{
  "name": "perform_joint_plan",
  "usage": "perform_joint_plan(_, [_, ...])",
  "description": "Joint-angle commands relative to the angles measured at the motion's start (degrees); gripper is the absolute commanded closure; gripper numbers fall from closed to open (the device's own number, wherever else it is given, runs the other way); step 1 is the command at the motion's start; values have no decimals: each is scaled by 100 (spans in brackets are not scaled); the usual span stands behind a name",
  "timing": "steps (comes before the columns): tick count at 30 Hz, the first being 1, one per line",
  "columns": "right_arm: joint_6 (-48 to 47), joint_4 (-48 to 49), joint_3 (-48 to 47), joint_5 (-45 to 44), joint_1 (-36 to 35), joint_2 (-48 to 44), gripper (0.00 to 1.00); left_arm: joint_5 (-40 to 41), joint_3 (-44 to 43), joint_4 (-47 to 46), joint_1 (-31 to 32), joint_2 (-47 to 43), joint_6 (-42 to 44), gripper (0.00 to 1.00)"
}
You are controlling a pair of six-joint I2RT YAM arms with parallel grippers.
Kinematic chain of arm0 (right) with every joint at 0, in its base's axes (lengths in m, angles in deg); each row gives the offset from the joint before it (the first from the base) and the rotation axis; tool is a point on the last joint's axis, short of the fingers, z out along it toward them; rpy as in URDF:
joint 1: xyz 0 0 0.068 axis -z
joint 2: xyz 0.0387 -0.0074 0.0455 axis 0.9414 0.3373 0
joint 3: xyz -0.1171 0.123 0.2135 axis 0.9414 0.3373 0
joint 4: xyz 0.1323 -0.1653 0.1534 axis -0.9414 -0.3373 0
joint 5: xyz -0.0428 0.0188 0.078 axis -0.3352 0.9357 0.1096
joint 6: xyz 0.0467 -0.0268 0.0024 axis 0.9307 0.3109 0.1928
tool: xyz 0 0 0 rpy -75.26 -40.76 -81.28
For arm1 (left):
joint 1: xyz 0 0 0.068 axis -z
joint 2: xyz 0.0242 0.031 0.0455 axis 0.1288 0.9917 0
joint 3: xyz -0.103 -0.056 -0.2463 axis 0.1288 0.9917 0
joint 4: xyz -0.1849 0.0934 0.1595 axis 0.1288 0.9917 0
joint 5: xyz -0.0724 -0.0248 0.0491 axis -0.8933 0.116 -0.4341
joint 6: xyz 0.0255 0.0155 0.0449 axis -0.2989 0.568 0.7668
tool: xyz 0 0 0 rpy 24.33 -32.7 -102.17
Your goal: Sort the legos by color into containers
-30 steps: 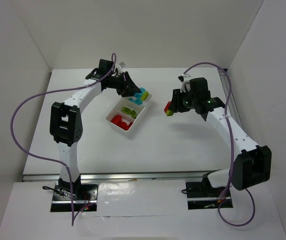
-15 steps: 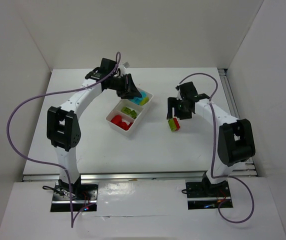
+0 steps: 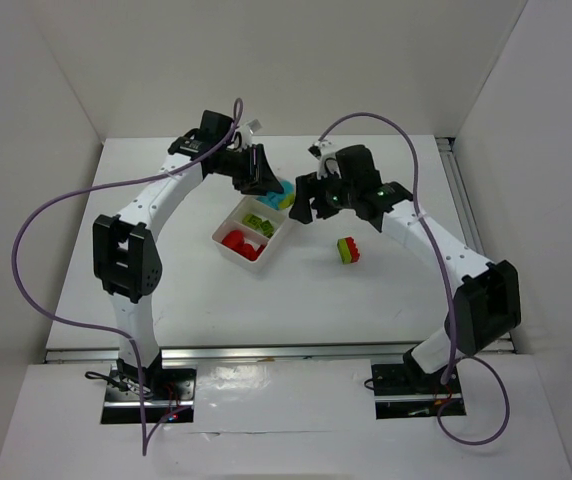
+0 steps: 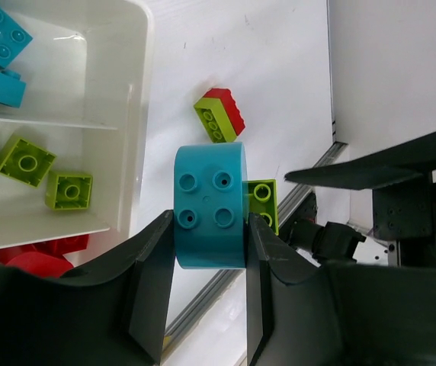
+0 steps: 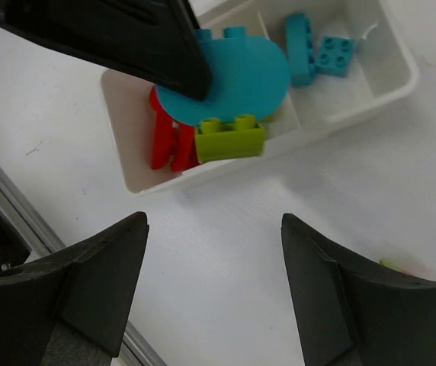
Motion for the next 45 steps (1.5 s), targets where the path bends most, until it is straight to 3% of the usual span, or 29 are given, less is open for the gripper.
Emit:
perform_joint_plan(1, [-237,162,-361,292,-237,212,22,-127,-262,146,26,-165,197,100])
perform_joint_plan(11, [-184,742,-827,125,-290,836,31,-188,-279,261,26,-218,250,100])
perform_joint_plan(14, [-70,1084,-775,178,-290,897,41,-188,-279,261,26,-218,250,100])
perform_joint_plan(19, [45,1147,-774,231,-290,1003,80,-110,-174,261,26,-218,250,100])
perform_joint_plan(23, [97,1024,-424,179,-290,897,95,145,-174,147,-158,-323,109,100])
perform_joint_plan(31, [150,910,-457,64,-448,1020,99,391,-306,-125,-597,-87,-294,100])
perform_joint_plan(45, [203,1243,-949,-525,-756,1783,97,621,-51,-521,-651,81,-664,100])
